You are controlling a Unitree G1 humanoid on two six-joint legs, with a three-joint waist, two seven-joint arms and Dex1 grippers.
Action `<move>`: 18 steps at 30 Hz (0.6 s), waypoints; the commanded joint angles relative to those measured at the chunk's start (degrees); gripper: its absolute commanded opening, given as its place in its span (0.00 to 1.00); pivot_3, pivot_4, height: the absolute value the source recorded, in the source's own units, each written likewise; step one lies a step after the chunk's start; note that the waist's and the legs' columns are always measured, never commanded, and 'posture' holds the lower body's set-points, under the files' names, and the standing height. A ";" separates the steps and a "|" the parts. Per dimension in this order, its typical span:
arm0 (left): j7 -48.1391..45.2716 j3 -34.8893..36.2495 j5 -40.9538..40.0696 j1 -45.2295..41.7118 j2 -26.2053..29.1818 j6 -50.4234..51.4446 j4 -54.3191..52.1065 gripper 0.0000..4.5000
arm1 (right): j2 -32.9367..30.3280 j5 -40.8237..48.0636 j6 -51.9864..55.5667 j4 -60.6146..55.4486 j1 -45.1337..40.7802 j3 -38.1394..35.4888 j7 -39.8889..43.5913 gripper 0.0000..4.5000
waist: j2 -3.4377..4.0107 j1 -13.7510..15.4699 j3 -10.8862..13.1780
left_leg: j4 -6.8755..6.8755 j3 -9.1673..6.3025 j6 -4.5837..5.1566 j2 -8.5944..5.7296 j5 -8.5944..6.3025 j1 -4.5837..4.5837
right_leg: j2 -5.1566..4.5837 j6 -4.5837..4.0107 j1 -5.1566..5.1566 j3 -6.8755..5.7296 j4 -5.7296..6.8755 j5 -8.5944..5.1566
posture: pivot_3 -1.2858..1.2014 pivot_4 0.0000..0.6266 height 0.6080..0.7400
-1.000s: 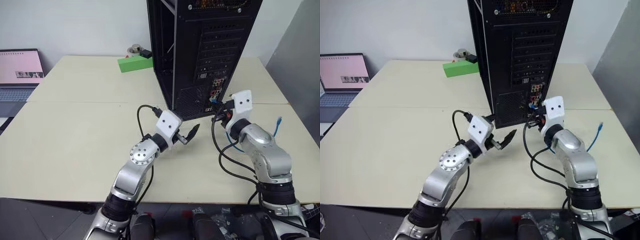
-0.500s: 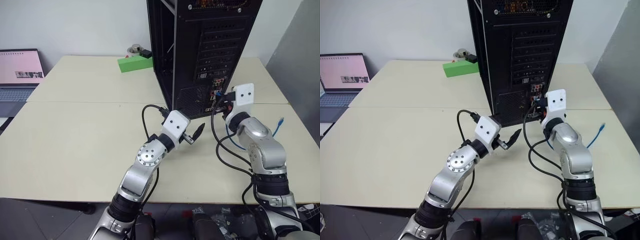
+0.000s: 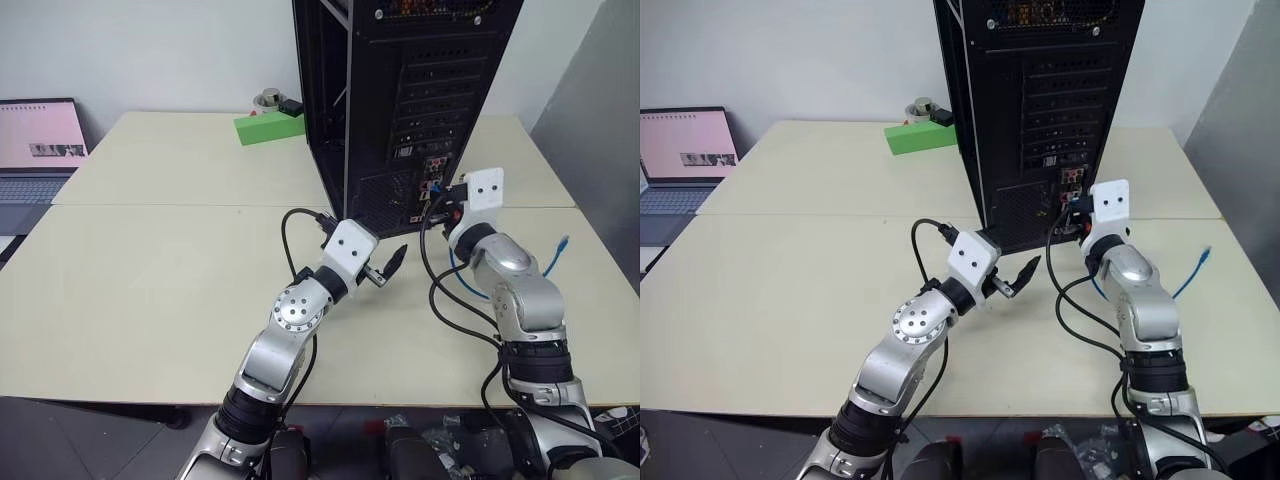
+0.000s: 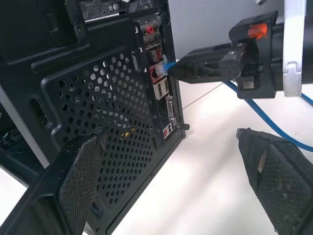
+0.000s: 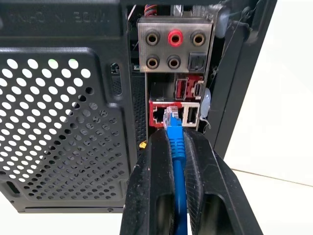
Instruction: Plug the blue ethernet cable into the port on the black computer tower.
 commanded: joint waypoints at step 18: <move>0.00 0.58 0.35 0.10 -0.06 -0.75 -1.91 1.00 | 0.26 -0.89 -0.82 -2.26 -1.72 0.92 1.80 0.00 | 0.00 -0.15 0.00 | -0.01 -0.01 0.00 0.00 0.00 0.00 | 0.00 0.00 -0.01 -0.01 0.00 0.00 | 0.52 0.24 1.00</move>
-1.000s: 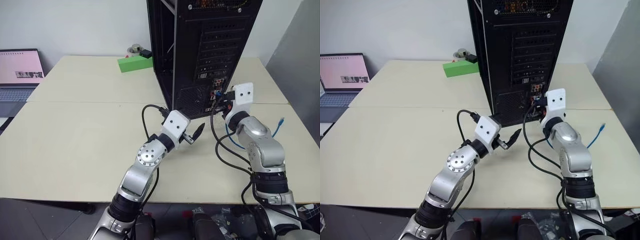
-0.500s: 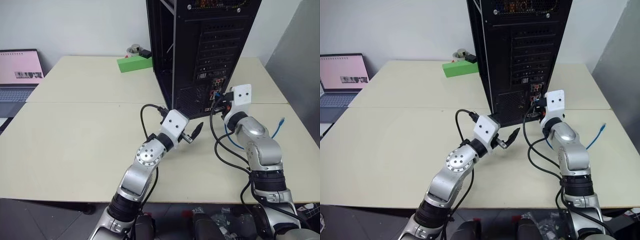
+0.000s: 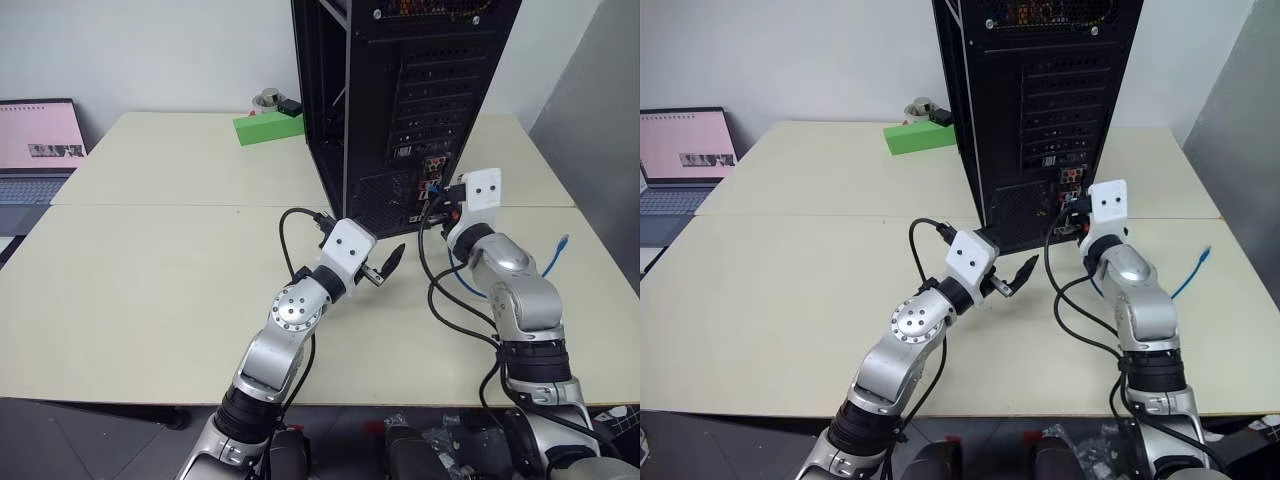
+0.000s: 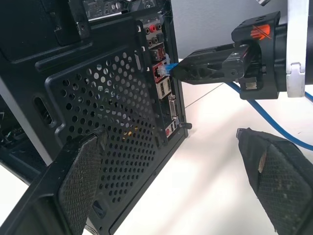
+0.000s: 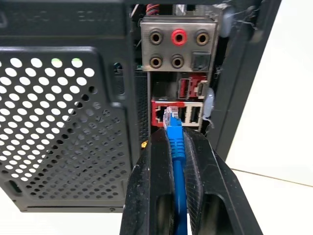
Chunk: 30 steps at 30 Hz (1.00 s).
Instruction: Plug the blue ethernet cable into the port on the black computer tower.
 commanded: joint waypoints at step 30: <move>0.10 0.40 0.46 0.22 0.22 -1.29 -1.67 1.00 | 4.31 2.00 1.15 2.77 -7.31 -3.26 0.02 0.00 | 0.00 -1.24 0.00 | -0.01 0.01 0.00 0.01 0.00 0.03 | 0.02 -0.02 -0.01 0.02 0.03 0.02 | 0.52 0.24 1.00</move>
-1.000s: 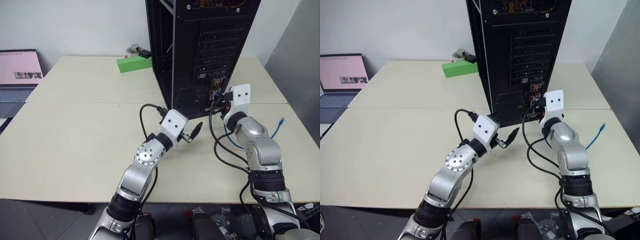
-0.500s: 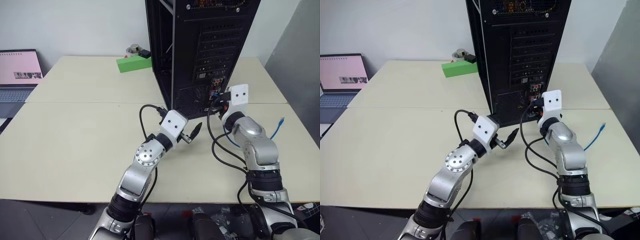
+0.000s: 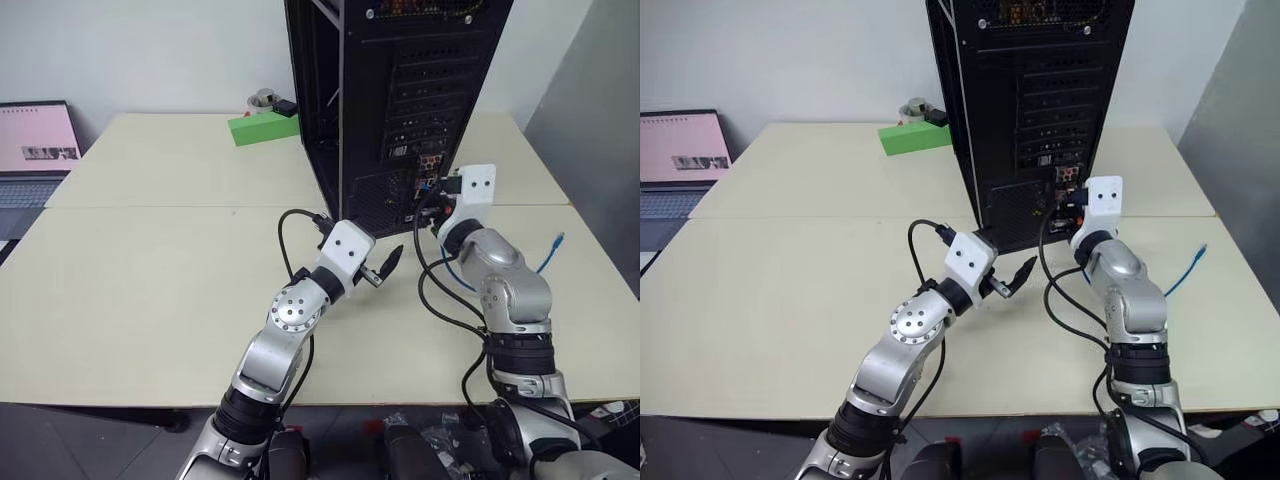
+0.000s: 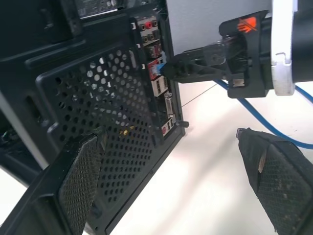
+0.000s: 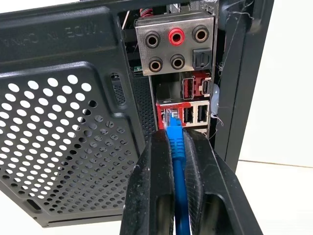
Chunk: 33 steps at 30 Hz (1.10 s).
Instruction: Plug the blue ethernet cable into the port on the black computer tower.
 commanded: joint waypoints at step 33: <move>0.68 0.67 0.52 -0.08 0.17 -1.18 -1.69 1.00 | -0.64 -3.19 -8.90 6.64 -6.65 1.95 3.13 0.30 | 0.01 -1.38 0.01 | 0.00 0.03 0.01 0.05 0.00 0.02 | 0.10 0.01 -0.06 0.13 0.01 0.12 | 0.52 0.24 1.00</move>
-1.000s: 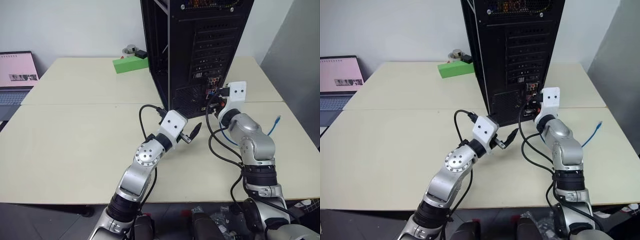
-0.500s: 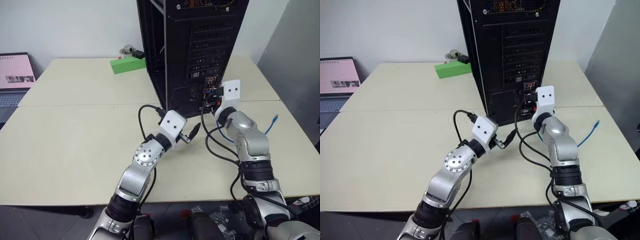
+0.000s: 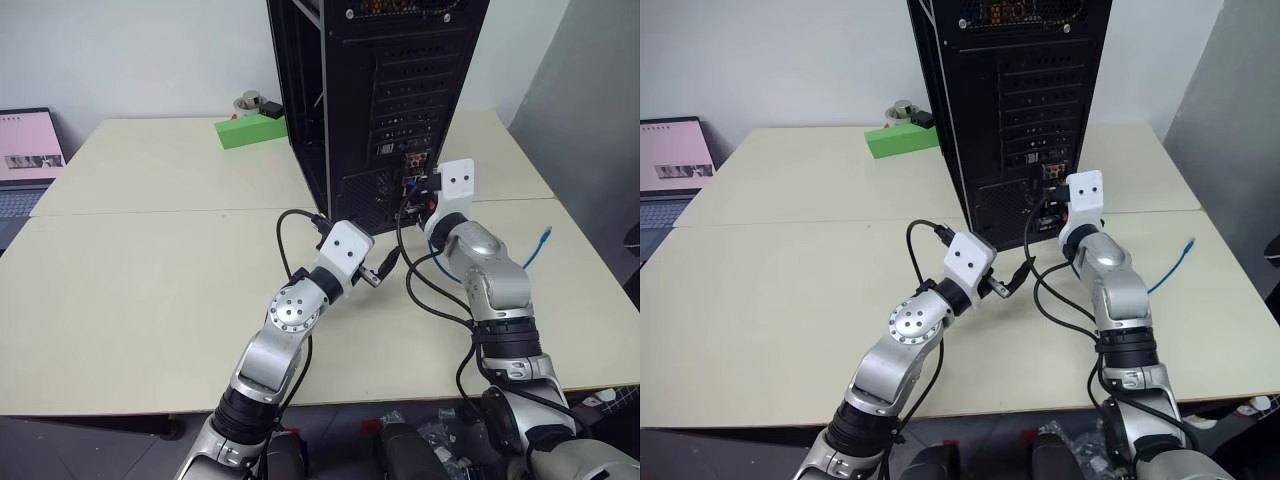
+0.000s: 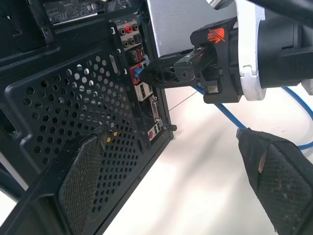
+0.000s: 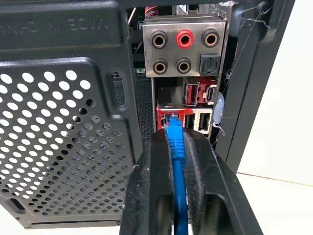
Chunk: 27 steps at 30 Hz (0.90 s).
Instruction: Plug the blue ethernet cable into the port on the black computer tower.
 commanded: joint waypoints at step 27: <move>-16.49 14.85 -11.65 -0.10 20.29 10.47 -8.21 1.00 | -28.96 11.57 6.85 -13.59 9.92 -3.55 31.05 0.99 | -0.02 1.66 0.01 | -0.01 0.01 0.00 -0.02 -0.01 -0.07 | -0.04 0.01 0.02 -0.07 -0.14 -0.01 | 0.52 0.24 1.00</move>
